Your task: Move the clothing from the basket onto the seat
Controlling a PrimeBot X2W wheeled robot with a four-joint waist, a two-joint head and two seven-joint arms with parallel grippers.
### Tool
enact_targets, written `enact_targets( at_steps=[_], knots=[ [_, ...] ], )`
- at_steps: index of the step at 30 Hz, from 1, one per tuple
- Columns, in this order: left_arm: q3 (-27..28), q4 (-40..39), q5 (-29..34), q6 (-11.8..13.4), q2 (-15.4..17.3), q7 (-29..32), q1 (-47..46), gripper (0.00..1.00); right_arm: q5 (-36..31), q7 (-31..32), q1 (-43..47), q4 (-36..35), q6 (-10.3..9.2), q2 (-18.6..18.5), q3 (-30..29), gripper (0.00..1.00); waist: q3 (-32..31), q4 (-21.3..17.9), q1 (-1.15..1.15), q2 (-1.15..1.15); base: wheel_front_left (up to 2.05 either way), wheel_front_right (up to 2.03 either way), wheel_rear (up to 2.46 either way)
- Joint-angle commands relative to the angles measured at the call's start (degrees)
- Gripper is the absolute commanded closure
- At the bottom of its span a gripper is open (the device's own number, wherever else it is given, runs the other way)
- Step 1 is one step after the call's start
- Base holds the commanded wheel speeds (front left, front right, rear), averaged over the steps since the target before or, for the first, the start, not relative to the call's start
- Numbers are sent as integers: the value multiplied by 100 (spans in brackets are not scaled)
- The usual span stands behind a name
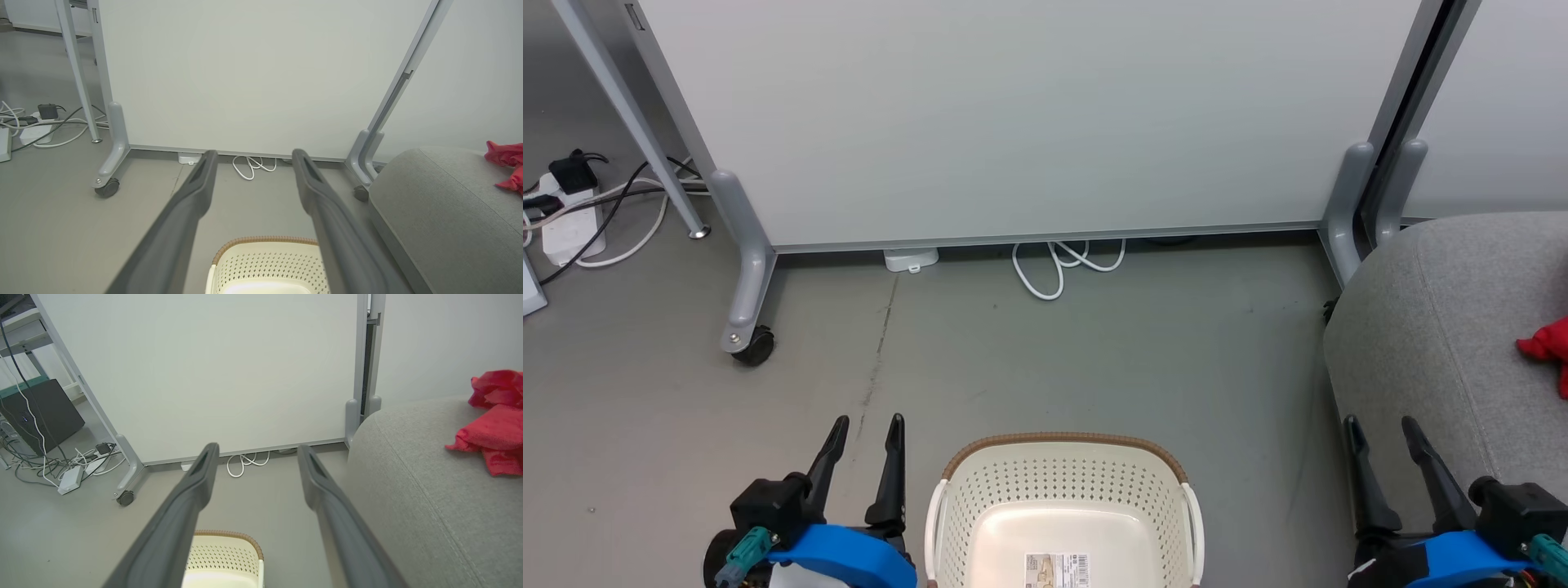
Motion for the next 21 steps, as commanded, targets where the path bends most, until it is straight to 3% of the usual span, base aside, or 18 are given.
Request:
enact_targets(
  at_steps=[1,5,21],
  knots=[
    [-6,11,-15,0,-1,0,1,100,14,-8,0,18,0,0,12,100,-1,-1,0,0,0,0,0],
    [-2,170,-51,1,-40,29,148,100,56,5,9,221,0,19,13,100,0,-2,0,0,0,0,0],
    [345,-79,-1480,-1,-67,433,97,100,1623,326,-161,273,0,14,-35,100,-8,-84,0,0,0,0,0]
  ],
)
